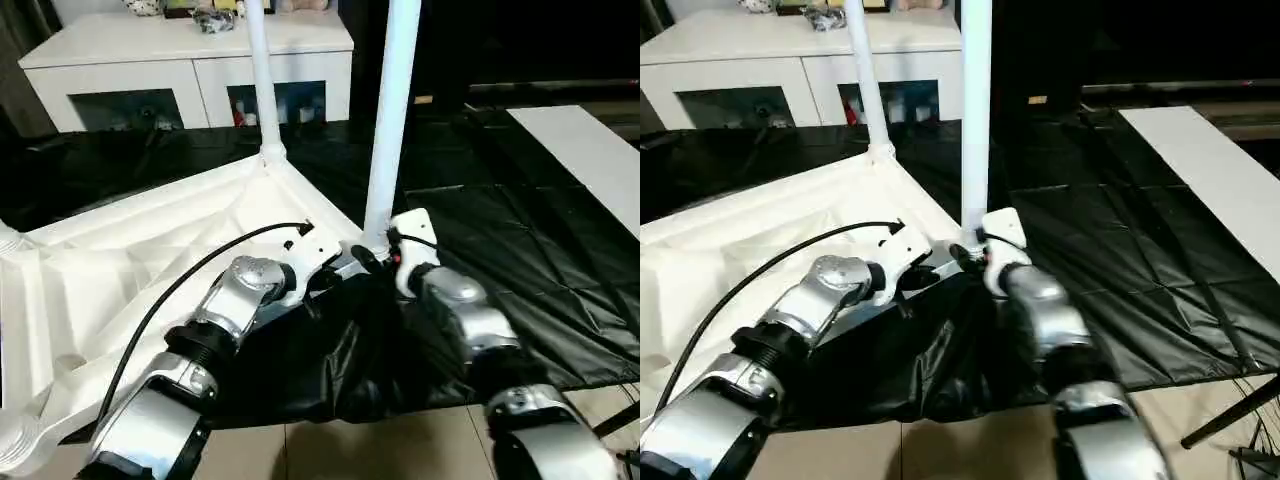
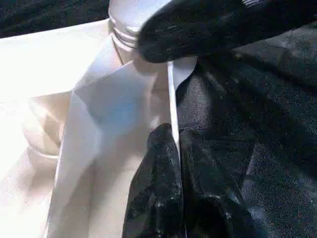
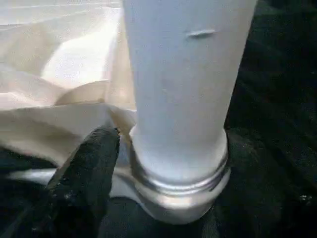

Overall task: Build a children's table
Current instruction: Rotate leg to tighten

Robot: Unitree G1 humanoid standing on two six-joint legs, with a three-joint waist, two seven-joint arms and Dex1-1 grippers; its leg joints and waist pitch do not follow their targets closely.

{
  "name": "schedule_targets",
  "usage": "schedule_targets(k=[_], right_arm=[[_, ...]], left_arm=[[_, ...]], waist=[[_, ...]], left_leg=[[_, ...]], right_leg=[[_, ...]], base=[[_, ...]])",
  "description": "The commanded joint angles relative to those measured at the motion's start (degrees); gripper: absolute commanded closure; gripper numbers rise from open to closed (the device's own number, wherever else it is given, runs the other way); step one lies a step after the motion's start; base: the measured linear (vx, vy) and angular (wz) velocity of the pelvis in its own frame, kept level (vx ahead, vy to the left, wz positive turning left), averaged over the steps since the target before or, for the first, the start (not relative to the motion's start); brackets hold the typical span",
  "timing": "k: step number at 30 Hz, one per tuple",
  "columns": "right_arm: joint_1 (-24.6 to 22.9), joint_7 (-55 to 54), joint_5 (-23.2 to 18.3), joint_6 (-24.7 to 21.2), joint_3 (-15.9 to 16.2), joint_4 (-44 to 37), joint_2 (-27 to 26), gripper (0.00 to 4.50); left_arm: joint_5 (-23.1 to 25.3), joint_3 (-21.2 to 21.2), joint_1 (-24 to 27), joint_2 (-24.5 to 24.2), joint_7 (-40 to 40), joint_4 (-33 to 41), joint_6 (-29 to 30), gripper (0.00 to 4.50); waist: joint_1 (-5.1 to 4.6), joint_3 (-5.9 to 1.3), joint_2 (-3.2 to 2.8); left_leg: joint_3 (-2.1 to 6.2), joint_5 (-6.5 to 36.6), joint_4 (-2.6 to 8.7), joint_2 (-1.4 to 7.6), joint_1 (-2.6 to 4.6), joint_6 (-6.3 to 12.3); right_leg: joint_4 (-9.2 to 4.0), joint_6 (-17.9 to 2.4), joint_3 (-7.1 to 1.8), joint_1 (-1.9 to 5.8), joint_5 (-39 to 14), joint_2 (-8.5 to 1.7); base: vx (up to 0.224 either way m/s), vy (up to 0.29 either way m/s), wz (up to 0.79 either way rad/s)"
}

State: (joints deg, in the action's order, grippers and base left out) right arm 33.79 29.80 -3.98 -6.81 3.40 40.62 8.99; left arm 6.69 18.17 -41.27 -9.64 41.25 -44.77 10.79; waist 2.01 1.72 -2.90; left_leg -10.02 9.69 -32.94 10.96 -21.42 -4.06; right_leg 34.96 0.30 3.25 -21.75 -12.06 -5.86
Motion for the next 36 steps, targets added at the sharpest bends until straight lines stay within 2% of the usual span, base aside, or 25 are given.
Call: schedule_targets(k=[1, 3, 5, 7, 8, 9, 10, 12, 13, 15, 16, 19, 20, 25, 30, 31, 36], right_arm=[[-1.4, 11.0, -0.2, 1.5, 4.5, -4.9, 3.2, 0.67], [-2.5, 16.3, 0.2, 2.6, 6.2, -6.8, 6.2, 0.67], [-3.6, 22.0, 1.0, 5.0, 8.0, -8.3, 9.9, 0.67], [-4.7, 28.9, 0.3, 5.9, 8.9, -10.6, 14.0, 0.67], [-4.8, 30.6, -0.1, 5.6, 9.0, -11.3, 14.9, 0.67], [-4.8, 31.6, -0.4, 5.4, 9.0, -11.7, 15.5, 0.67], [-4.9, 32.8, -0.8, 5.2, 9.0, -12.5, 16.1, 0.67], [-5.0, 34.8, -1.8, 4.3, 9.2, -14.0, 16.8, 0.67], [-5.0, 35.8, -2.3, 4.0, 9.5, -14.6, 17.1, 0.67], [-5.0, 36.2, -2.4, 4.1, 9.7, -14.8, 17.3, 0.67], [-4.8, 36.5, -2.2, 4.3, 10.0, -14.8, 17.3, 0.67], [-4.5, 38.0, -2.0, 4.5, 10.7, -14.6, 17.4, 0.67], [-4.4, 38.8, -2.0, 4.3, 10.8, -14.7, 17.5, 0.67], [-4.7, 40.8, -1.5, 3.2, 11.9, -14.9, 17.8, 0.67], [-4.2, 40.3, -1.7, 1.9, 12.0, -14.1, 17.3, 1.20], [-4.0, 40.3, -1.8, 1.6, 12.0, -14.1, 17.2, 1.42], [-3.7, 40.3, -1.3, 1.4, 12.0, -13.6, 16.8, 1.58]], left_arm=[[2.5, 3.0, 2.5, -1.9, 3.3, -1.2, 0.2, 4.50], [2.4, 3.6, 3.0, -2.7, 5.5, -0.1, 0.1, 4.50], [2.4, 4.9, 3.8, -4.3, 9.2, 1.7, -1.6, 4.50], [1.0, 6.9, 5.8, -7.3, 17.6, 5.7, -5.1, 4.50], [0.0, 7.5, 6.8, -8.6, 21.0, 7.9, -5.8, 4.50], [-0.6, 7.9, 7.4, -9.3, 23.2, 9.3, -6.1, 4.50], [-0.8, 8.2, 7.8, -10.0, 24.4, 10.3, -6.9, 4.50], [-0.1, 8.7, 8.0, -11.3, 25.0, 11.7, -7.0, 4.50], [-0.4, 9.3, 8.6, -12.5, 27.0, 13.3, -6.9, 4.50], [-0.6, 9.4, 9.0, -13.0, 27.9, 14.3, -6.7, 4.50], [-0.8, 9.5, 9.4, -13.5, 28.7, 15.2, -6.7, 4.50], [-1.0, 9.3, 10.2, -14.2, 29.4, 16.7, -6.6, 4.50], [-0.9, 9.1, 10.4, -14.5, 29.7, 17.1, -6.6, 4.50], [-0.8, 9.0, 10.6, -14.8, 29.5, 17.2, -6.6, 4.50], [-0.6, 8.9, 10.6, -14.9, 29.6, 17.7, -6.3, 4.50], [-0.6, 8.9, 10.6, -15.0, 29.6, 17.8, -6.2, 4.50], [-0.4, 8.8, 10.5, -15.3, 29.6, 17.7, -6.2, 4.50]], waist=[[0.26, -2.71, 0.68], [0.35, -2.77, 0.68], [0.28, -2.91, 0.57], [0.42, -3.07, 0.63], [0.62, -3.12, 0.45], [0.56, -3.10, 0.43], [0.68, -3.09, 0.29], [1.17, -3.01, 0.32], [1.48, -2.95, 0.23], [1.66, -2.93, 0.15], [1.77, -2.89, 0.31], [1.73, -2.82, 0.52], [1.66, -2.79, 0.66], [1.62, -2.87, 0.54], [1.56, -2.98, 0.46], [1.56, -3.00, 0.42], [1.59, -3.03, 0.42]], left_leg=[[0.38, 16.2, 3.92, 1.52, 0.21, 3.69], [0.42, 15.1, 3.79, 1.64, -0.08, 4.35], [0.52, 14.2, 3.70, 1.70, -0.24, 4.70], [0.25, 12.6, 3.28, 1.87, 0.04, 5.47], [0.36, 12.1, 3.31, 2.01, 0.11, 5.74], [0.26, 11.5, 3.32, 2.06, -0.12, 6.01], [0.02, 11.0, 3.21, 2.19, 0.20, 6.02], [-0.18, 11.0, 3.14, 2.32, 0.48, 6.17], [-0.16, 11.6, 3.31, 2.47, 0.48, 5.96], [-0.09, 12.1, 3.49, 2.59, 0.62, 5.32], [-0.10, 13.1, 3.62, 2.64, 0.69, 4.24], [-0.23, 14.1, 3.67, 2.54, 0.74, 3.42], [-0.23, 14.2, 3.71, 2.49, 0.60, 3.38], [-0.25, 12.7, 3.51, 2.32, 0.43, 3.56], [-0.23, 11.7, 3.38, 2.27, 0.43, 3.84], [-0.23, 11.6, 3.38, 2.26, 0.42, 3.86], [-0.24, 11.3, 3.29, 2.24, 0.42, 3.99]], right_leg=[[-5.03, -12.1, -1.70, 2.15, -9.3, -2.17], [-4.86, -12.0, -1.65, 2.50, -8.1, -2.16], [-4.67, -12.8, -1.58, 2.56, -6.7, -2.21], [-4.48, -14.2, -1.70, 2.39, -3.6, -2.05], [-4.25, -14.9, -1.62, 2.42, -2.6, -2.12], [-4.09, -15.3, -1.54, 2.50, -1.5, -1.98], [-3.90, -16.5, -1.45, 2.20, -0.1, -1.75], [-3.79, -16.8, -1.46, 2.01, 0.4, -1.69], [-3.78, -16.3, -1.48, 1.98, -1.1, -1.81], [-3.79, -16.0, -1.46, 1.89, -2.2, -1.81], [-3.77, -16.0, -1.52, 1.85, -3.2, -1.82], [-3.82, -15.5, -1.65, 1.77, -4.3, -1.78], [-3.91, -15.1, -1.69, 1.87, -5.0, -1.88], [-3.89, -14.5, -1.71, 1.95, -4.5, -1.91], [-3.71, -15.0, -1.64, 2.01, -2.8, -1.82], [-3.66, -15.1, -1.61, 2.05, -2.6, -1.80], [-3.58, -15.3, -1.57, 2.07, -2.0, -1.81]], base=[[0.000, 0.000, 0.00], [0.000, 0.000, 0.00], [0.000, 0.000, 0.00], [0.000, 0.000, 0.00], [0.000, 0.000, 0.00], [0.000, 0.000, 0.00], [0.000, 0.000, 0.00], [0.000, 0.000, 0.00], [0.000, 0.000, 0.00], [0.000, 0.000, 0.00], [0.000, 0.000, 0.00], [0.000, 0.000, 0.00], [0.000, 0.000, 0.00], [0.000, 0.000, 0.00], [0.000, 0.000, 0.00], [0.000, 0.000, 0.00], [0.000, 0.000, 0.00]])
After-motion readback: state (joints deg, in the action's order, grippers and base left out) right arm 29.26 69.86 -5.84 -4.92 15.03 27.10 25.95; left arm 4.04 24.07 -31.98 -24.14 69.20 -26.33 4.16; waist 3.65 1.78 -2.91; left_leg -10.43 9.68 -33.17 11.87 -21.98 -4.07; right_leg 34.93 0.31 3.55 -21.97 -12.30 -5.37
